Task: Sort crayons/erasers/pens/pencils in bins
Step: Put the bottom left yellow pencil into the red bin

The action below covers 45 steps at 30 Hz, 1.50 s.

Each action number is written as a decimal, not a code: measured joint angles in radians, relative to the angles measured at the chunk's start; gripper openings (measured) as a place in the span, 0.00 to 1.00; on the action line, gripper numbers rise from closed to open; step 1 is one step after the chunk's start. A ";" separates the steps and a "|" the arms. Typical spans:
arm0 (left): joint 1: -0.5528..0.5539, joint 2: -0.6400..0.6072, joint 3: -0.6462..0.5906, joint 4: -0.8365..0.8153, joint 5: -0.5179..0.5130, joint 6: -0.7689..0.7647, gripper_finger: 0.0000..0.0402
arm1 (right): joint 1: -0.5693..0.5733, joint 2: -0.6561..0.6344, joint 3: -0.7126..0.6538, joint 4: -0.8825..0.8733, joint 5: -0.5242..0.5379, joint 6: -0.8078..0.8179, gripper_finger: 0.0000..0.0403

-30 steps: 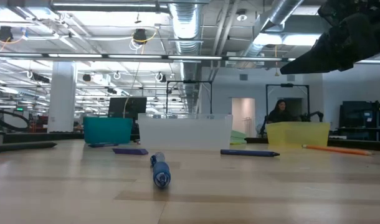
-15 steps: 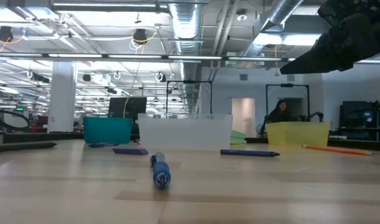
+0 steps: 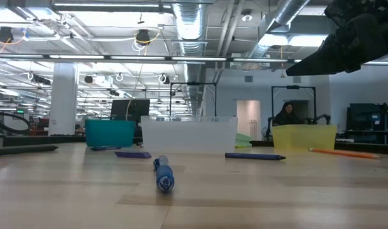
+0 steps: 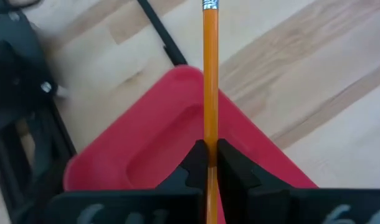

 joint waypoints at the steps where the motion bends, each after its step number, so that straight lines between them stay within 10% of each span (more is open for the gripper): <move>1: 0.000 0.000 -0.013 0.022 0.010 -0.001 0.01 | 0.000 0.000 0.000 0.000 0.000 0.000 0.00; 18: -0.009 0.001 -0.129 0.140 0.078 -0.010 0.02 | -0.001 0.000 0.000 0.000 0.000 0.000 0.00; 37: -0.005 -0.006 -0.066 0.031 0.152 -0.030 0.26 | -0.001 0.000 0.000 -0.001 0.000 0.000 0.00; 45: 0.006 -0.070 -0.031 0.023 -0.032 0.011 0.24 | -0.001 0.000 0.000 -0.001 0.000 0.000 0.00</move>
